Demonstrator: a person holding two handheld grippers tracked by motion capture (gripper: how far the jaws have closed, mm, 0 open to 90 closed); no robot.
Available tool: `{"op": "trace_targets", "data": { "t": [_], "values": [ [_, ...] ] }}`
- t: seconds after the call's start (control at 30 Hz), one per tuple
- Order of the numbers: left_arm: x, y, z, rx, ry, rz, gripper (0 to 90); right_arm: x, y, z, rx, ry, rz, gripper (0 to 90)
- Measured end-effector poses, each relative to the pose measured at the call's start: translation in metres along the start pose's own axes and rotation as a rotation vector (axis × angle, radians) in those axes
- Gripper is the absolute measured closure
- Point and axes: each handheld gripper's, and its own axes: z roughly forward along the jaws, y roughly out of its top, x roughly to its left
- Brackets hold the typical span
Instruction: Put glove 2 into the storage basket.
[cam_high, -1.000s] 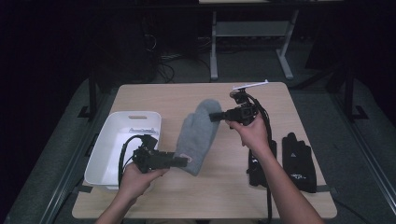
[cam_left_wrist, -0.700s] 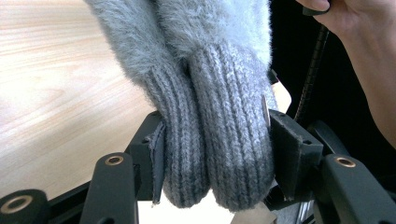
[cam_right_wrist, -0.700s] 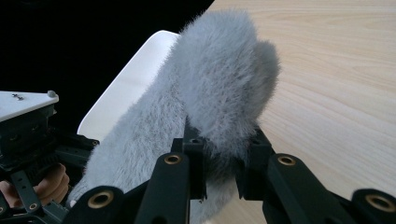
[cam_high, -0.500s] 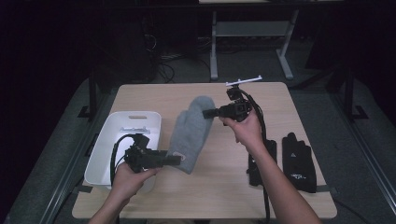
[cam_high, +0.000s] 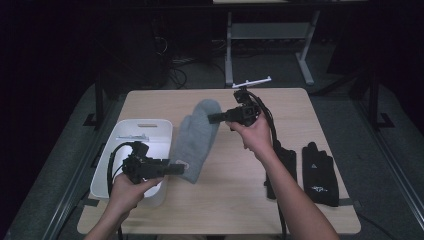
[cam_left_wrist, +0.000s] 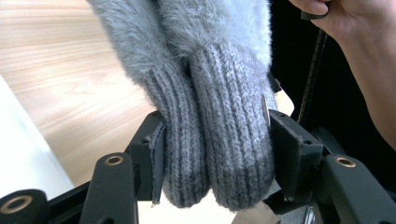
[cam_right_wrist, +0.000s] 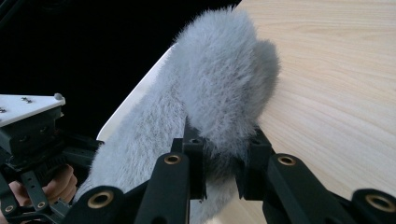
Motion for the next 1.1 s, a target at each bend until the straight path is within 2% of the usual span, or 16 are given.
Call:
{"op": "trace_targets", "data": {
  "t": [0.43,0.57,1.1],
  "values": [
    [0.004,0.003,-0.018,-0.025,0.015,0.003,43.7,0.012,0.013,0.009,-0.002,0.027,-0.012,76.2],
    [0.007,0.002,-0.025,-0.038,0.021,-0.008,43.6,0.017,0.018,0.015,-0.001,0.037,-0.016,76.2],
    [0.022,-0.006,-0.058,-0.089,0.062,-0.050,43.6,0.033,0.036,0.051,0.006,0.107,-0.021,76.2]
  ]
}}
